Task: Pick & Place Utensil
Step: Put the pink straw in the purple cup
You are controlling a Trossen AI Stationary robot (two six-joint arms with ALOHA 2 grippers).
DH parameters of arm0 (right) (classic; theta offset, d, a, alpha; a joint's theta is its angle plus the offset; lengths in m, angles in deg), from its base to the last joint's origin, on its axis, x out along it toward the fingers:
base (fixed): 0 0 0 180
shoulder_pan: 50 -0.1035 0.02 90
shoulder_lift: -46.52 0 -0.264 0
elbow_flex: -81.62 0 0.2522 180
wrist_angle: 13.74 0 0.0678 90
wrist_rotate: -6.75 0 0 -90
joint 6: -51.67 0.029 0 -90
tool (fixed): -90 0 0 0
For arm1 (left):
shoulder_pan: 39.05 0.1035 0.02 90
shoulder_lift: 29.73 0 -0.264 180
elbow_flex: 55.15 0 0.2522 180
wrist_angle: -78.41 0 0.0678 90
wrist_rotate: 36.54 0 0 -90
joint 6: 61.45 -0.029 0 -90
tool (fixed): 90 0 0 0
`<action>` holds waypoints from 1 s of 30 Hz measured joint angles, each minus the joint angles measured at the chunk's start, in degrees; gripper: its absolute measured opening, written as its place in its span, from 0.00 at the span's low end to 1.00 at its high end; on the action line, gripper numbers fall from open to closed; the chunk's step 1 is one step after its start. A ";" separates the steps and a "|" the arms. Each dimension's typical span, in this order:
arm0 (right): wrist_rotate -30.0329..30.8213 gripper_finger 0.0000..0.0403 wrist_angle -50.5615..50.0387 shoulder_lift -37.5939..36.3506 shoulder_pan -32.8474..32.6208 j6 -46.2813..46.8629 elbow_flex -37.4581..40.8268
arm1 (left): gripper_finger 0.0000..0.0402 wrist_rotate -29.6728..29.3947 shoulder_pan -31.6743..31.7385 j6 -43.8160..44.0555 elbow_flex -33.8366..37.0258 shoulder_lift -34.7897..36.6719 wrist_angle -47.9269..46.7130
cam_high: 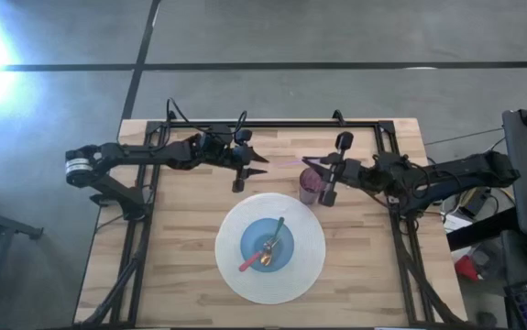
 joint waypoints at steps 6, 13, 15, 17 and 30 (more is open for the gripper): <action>-0.01 0.02 -3.31 -4.06 0.20 -0.37 0.08 | 0.45 -2.17 -0.01 0.36 -0.22 0.13 -0.01; -0.01 0.02 -11.36 -11.60 0.58 -0.55 0.10 | 0.46 -2.84 -0.01 0.51 -0.42 0.15 -0.21; -0.02 0.02 -13.73 -14.14 0.74 -0.28 0.10 | 0.46 -2.84 -0.01 0.53 -0.42 0.17 -0.23; -0.03 0.02 -15.99 -16.83 0.75 0.05 0.10 | 0.46 -2.84 -0.01 0.56 -0.42 0.17 -0.23; -0.08 0.02 -28.55 -31.51 1.36 7.76 0.10 | 0.46 -2.97 -0.01 0.60 -0.42 0.20 -0.27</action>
